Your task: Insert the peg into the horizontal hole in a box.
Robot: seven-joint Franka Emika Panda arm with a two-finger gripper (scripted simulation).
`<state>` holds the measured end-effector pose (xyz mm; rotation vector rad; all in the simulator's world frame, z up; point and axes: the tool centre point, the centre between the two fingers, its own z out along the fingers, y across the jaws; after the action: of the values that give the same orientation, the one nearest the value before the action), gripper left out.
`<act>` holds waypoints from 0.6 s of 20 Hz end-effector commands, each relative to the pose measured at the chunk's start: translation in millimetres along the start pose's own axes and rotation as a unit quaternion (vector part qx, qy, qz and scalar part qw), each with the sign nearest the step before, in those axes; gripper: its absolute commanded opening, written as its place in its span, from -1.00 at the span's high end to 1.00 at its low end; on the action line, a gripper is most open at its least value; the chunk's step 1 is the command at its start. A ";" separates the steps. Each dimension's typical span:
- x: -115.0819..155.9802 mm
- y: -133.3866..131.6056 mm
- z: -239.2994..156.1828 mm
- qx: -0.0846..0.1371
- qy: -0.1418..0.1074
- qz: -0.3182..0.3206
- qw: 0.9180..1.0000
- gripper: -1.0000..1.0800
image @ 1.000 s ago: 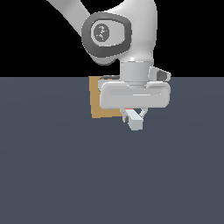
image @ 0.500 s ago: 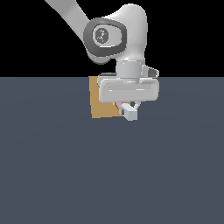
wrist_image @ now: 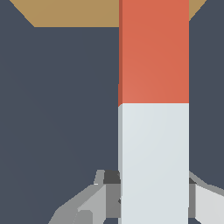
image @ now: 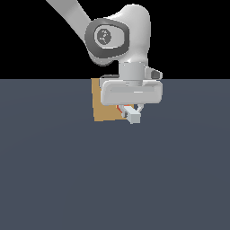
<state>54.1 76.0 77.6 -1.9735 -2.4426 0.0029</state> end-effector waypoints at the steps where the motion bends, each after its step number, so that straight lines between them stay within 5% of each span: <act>1: 3.3 0.2 -0.9 -0.001 0.000 0.000 1.000 1.00; 12: 76.2 -1.0 -1.6 -0.002 0.000 0.000 1.000 1.00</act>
<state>39.6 137.2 78.0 -1.9737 -2.4433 0.0024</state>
